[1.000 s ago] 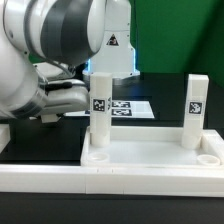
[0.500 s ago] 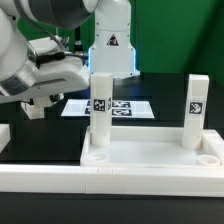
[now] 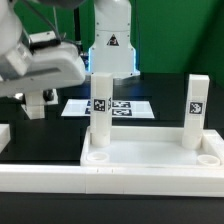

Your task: Assemble desk

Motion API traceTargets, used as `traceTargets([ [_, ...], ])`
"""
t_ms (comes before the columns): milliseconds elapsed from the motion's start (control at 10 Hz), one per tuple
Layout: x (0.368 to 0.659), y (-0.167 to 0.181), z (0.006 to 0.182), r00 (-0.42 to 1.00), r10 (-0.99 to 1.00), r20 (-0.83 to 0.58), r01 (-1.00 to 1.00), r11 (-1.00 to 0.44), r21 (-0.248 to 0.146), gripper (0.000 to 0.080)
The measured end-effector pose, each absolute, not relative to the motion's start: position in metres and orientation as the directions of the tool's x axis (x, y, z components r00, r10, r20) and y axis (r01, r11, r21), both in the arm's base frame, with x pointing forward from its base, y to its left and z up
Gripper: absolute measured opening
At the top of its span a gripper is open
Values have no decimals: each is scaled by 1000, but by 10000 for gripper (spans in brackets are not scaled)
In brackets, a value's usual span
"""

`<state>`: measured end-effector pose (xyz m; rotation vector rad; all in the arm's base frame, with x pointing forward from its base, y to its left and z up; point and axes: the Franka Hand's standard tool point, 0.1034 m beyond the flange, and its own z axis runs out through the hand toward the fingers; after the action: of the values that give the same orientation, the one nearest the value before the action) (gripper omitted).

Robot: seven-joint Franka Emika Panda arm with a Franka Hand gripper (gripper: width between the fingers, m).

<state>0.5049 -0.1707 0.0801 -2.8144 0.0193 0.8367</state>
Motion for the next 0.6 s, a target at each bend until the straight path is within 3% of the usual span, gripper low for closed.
traceTargets([
  [100,510,-170,90,850,41,-526,-70,-979,-191,290],
  [600,528,-185,88,964,-26,-264,-60,-991,-122,290],
])
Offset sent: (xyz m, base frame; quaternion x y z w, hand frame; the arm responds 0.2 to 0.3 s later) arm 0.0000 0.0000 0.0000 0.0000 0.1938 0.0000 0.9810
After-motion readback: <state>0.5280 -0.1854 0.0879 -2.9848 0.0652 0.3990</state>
